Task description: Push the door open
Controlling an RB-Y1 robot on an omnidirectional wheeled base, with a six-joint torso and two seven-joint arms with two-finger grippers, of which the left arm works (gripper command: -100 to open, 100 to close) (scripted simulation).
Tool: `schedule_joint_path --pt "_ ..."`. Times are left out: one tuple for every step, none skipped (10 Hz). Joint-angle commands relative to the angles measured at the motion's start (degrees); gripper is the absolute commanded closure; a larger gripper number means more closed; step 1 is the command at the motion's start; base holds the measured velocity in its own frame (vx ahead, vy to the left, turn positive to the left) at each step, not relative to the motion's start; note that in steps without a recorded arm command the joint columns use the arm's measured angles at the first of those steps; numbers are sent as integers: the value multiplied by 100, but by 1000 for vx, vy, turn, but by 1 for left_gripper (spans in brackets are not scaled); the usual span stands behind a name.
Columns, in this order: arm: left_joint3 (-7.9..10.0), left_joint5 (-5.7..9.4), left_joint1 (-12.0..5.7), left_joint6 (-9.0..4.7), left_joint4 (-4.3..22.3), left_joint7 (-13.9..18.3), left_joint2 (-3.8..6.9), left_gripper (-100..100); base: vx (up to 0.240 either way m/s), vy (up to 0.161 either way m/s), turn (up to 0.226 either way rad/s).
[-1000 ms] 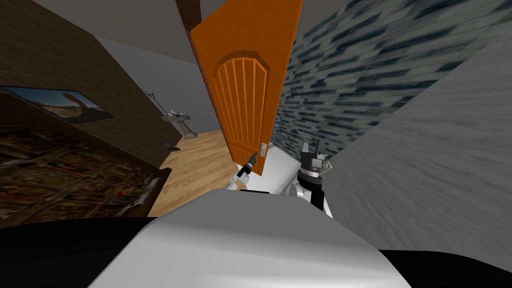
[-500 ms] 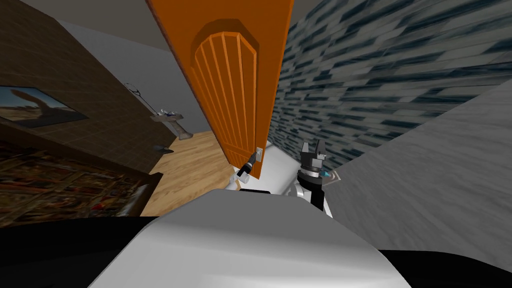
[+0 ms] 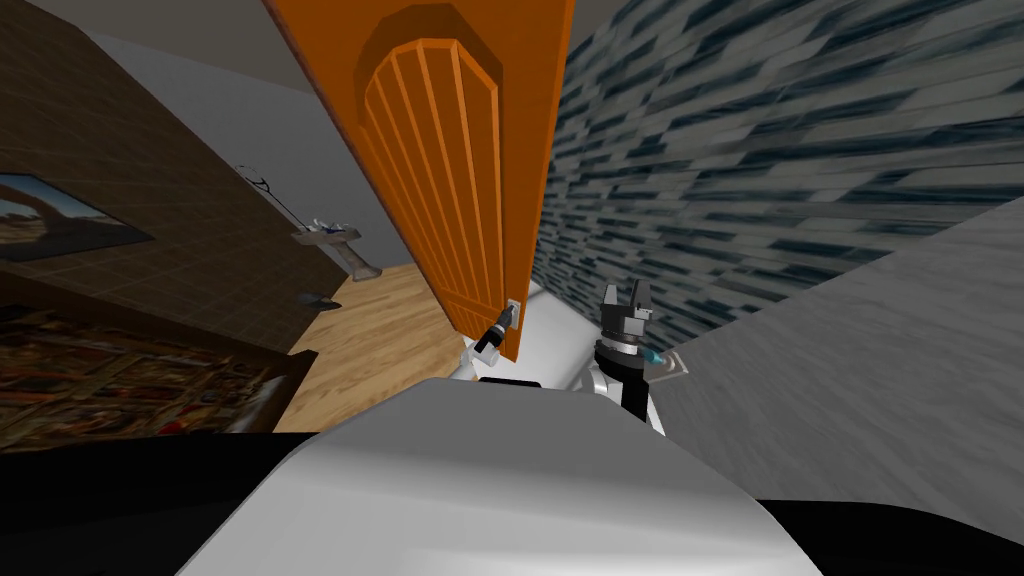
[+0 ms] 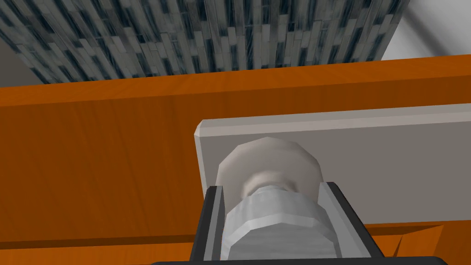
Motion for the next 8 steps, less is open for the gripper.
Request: schedule_joint_path --pt "-1 0 8 7 6 0 3 100 -31 14 -11" --pt "-1 0 8 7 6 0 3 100 -17 8 3" --pt "-1 0 8 7 6 0 3 100 -9 3 5" --pt "-1 0 8 7 6 0 3 100 0 0 0" --pt "-12 -10 42 25 11 -28 51 100 103 -10 164" --pt "-14 -13 50 27 6 -38 64 100 194 -50 188" --pt "-18 -17 60 29 1 -49 78 100 214 -63 101" --pt "-23 -23 76 33 -7 -69 97 100 218 -79 195"
